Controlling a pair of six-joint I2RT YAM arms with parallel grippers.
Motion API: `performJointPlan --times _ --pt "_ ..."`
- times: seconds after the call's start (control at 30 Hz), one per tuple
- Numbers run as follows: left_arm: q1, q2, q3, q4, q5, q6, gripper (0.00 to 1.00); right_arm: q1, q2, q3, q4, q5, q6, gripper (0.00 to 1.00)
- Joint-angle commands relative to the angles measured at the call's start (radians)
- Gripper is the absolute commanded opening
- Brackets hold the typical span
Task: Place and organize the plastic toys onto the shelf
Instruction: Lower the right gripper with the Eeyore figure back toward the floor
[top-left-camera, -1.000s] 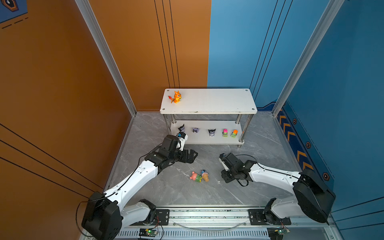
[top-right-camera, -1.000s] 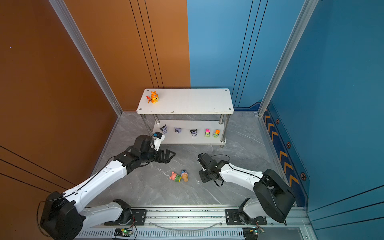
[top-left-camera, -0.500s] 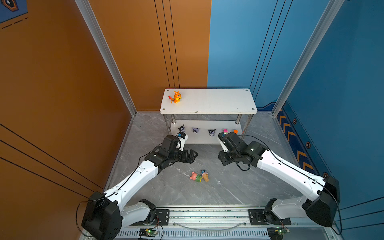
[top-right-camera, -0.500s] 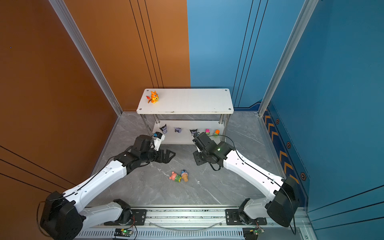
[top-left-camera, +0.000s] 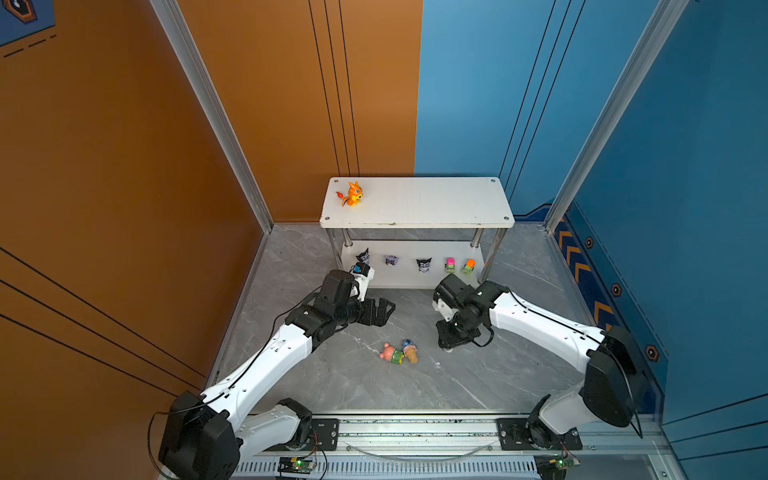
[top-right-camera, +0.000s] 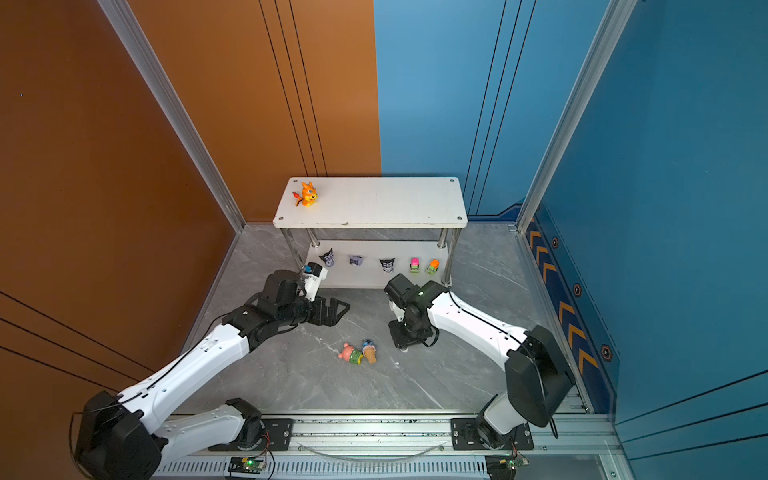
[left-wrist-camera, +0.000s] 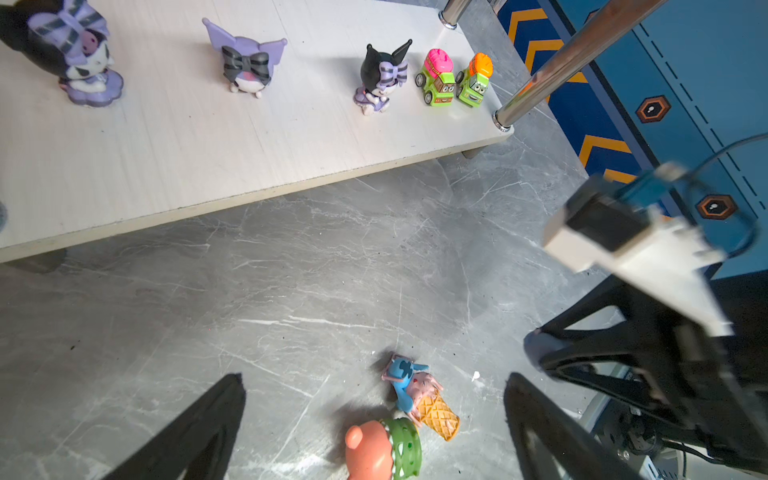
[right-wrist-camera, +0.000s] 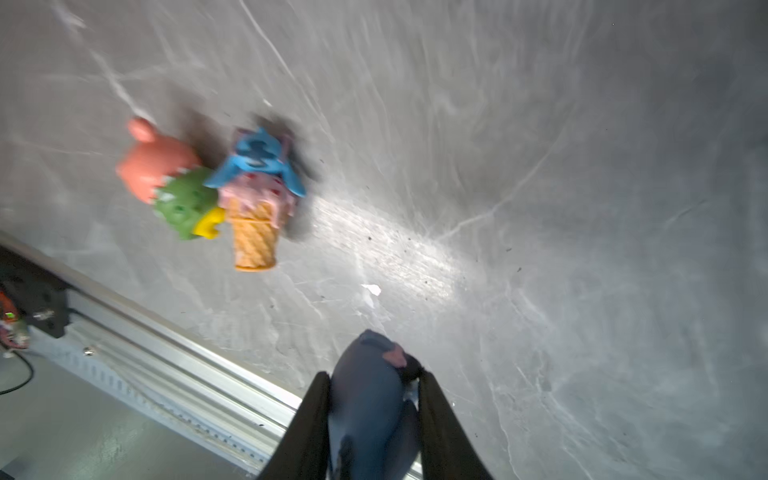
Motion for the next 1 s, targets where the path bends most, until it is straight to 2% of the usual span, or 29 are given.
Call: performJointPlan --times 0.0,0.23,0.3,0.53,0.63,0.97 --pt "0.015 -0.004 -0.018 0.011 0.025 -0.007 0.99 -0.01 0.015 -0.011 0.093 -0.034 0.033 0.22" --pt "0.016 -0.002 -0.017 0.005 0.021 -0.005 0.99 -0.024 0.134 -0.02 0.161 -0.071 0.013 0.22" --pt "0.018 -0.002 -0.018 0.002 0.018 -0.004 0.99 -0.061 0.159 -0.024 0.175 -0.082 0.008 0.22" --pt "0.019 0.01 -0.014 0.003 0.018 -0.001 0.98 -0.077 0.196 -0.039 0.209 -0.087 0.003 0.23" --pt "0.021 0.019 -0.012 0.006 0.022 0.0 0.99 -0.08 0.202 -0.051 0.217 -0.079 0.002 0.27" --pt "0.021 0.026 -0.008 0.006 0.029 -0.003 0.99 -0.072 0.144 -0.073 0.256 -0.002 0.011 0.57"
